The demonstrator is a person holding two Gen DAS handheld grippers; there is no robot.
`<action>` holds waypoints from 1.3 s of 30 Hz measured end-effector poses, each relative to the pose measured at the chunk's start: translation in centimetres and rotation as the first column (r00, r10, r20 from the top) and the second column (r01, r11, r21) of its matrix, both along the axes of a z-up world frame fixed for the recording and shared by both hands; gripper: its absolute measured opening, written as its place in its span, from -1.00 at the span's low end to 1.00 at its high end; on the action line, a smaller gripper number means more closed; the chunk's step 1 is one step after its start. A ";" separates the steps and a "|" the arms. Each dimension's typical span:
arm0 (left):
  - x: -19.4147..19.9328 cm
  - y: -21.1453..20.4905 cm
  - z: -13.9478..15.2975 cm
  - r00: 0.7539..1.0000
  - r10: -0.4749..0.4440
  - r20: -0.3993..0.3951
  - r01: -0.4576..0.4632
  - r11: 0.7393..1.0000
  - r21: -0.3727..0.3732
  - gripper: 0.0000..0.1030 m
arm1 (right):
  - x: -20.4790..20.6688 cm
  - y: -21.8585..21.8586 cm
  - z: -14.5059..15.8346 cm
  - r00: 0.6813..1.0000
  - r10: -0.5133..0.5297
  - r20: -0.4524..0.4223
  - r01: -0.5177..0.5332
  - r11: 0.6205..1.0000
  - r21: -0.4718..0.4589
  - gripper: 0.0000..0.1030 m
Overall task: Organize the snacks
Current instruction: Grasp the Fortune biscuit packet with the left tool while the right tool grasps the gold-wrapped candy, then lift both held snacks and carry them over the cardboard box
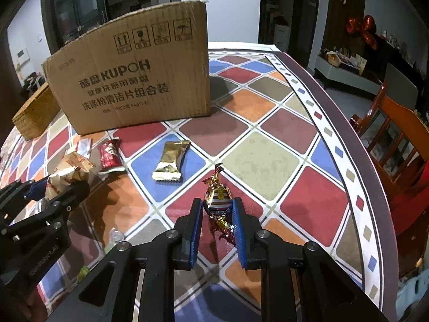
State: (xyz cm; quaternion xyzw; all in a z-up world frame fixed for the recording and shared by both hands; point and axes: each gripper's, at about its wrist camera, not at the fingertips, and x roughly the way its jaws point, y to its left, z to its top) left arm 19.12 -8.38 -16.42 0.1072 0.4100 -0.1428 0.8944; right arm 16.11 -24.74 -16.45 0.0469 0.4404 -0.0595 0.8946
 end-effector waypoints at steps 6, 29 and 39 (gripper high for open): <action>-0.5 0.1 1.5 1.000 0.001 0.023 -0.001 1.000 -0.006 -0.22 | -0.4 0.1 1.5 1.000 0.001 0.028 -0.001 1.000 -0.004 -0.54; -1.2 1.6 7.3 0.995 0.039 0.093 -0.034 0.998 -0.058 -0.22 | -0.9 1.2 7.7 0.991 0.022 0.133 -0.020 1.000 -0.016 -0.54; -1.1 2.3 9.7 0.991 0.056 0.125 -0.048 0.996 -0.074 -0.22 | -0.7 1.9 10.1 0.983 0.042 0.177 -0.038 0.999 -0.021 -0.54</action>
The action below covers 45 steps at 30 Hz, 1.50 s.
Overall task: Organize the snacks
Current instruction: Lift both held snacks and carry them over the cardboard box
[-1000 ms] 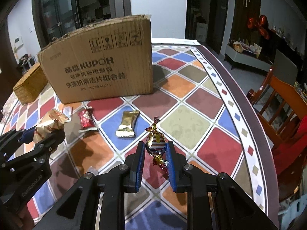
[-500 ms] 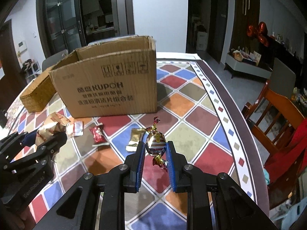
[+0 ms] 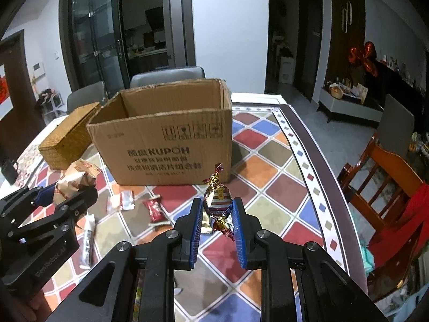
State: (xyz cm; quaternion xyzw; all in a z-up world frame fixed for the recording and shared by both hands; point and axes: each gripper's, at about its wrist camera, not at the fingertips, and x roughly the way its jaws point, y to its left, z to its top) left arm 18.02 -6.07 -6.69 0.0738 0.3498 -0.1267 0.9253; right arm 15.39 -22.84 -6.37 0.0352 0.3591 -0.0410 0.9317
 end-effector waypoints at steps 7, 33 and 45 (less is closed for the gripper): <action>0.3 0.4 1.9 1.000 0.012 0.029 -0.011 1.000 -0.009 -0.22 | 0.4 0.5 1.7 0.999 0.014 0.033 -0.014 1.000 -0.008 -0.54; 2.6 1.6 7.4 0.992 0.045 0.120 -0.040 0.998 -0.049 -0.22 | 2.9 1.3 8.0 0.987 0.032 0.158 -0.026 0.999 -0.038 -0.54; 4.6 1.7 8.8 0.987 0.060 0.147 -0.053 0.997 -0.053 -0.22 | 4.6 1.6 9.7 0.980 0.045 0.194 -0.037 0.998 -0.043 -0.54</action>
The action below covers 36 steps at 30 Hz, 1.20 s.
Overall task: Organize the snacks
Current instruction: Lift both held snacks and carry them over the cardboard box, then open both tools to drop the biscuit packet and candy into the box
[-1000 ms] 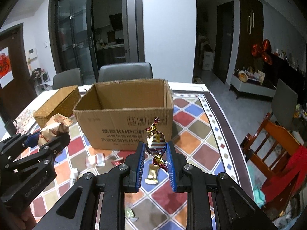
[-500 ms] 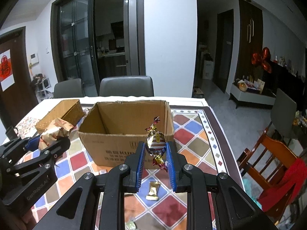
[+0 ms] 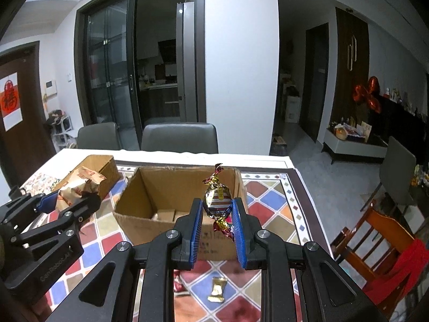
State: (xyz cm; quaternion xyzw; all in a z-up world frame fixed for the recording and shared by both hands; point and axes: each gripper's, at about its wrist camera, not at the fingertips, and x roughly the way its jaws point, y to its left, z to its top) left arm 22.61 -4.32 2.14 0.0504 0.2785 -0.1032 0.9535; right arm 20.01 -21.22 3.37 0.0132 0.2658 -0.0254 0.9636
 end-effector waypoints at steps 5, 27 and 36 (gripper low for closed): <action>1.3 0.1 -0.1 1.000 0.010 -0.004 -0.010 1.000 -0.009 -0.22 | 1.2 -0.1 0.4 1.000 0.006 0.009 -0.006 1.000 0.004 -0.54; 7.3 0.1 -1.9 0.999 0.039 -0.034 -0.040 0.999 -0.025 -0.22 | 7.2 -0.4 -0.9 1.000 0.024 0.006 -0.024 1.000 0.018 -0.54; 9.3 0.4 -3.5 0.997 0.054 -0.060 -0.056 0.998 -0.030 -0.22 | 9.5 -0.1 -2.2 0.999 0.048 -0.004 -0.048 0.999 0.014 -0.54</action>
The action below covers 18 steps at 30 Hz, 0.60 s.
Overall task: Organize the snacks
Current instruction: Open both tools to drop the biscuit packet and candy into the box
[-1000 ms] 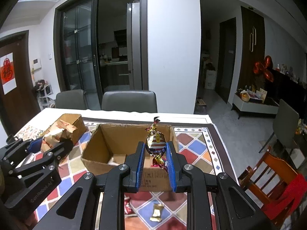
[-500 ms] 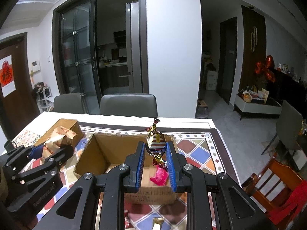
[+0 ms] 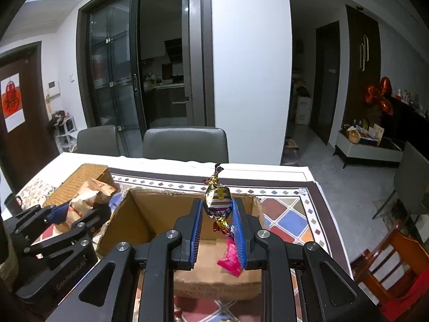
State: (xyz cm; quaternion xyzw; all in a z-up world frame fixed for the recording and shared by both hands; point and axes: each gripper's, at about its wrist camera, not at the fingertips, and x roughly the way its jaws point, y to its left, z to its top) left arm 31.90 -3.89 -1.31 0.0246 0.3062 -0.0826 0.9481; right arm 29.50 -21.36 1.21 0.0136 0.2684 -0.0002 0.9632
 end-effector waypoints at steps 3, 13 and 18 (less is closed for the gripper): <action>0.5 0.0 -0.4 1.000 -0.002 -0.009 0.002 1.000 -0.001 -0.22 | 0.7 -0.2 -0.8 1.000 0.006 -0.015 -0.006 1.000 0.006 -0.54; 1.2 -0.3 -1.0 1.000 0.000 -0.014 0.000 1.000 0.009 -0.08 | 1.9 -0.2 -1.5 1.000 0.017 -0.014 -0.017 1.000 -0.003 -0.52; 1.0 0.3 -0.6 0.999 0.036 0.001 -0.036 0.999 0.002 0.34 | 1.8 0.3 -1.2 1.000 0.004 0.016 -0.003 0.999 -0.037 0.13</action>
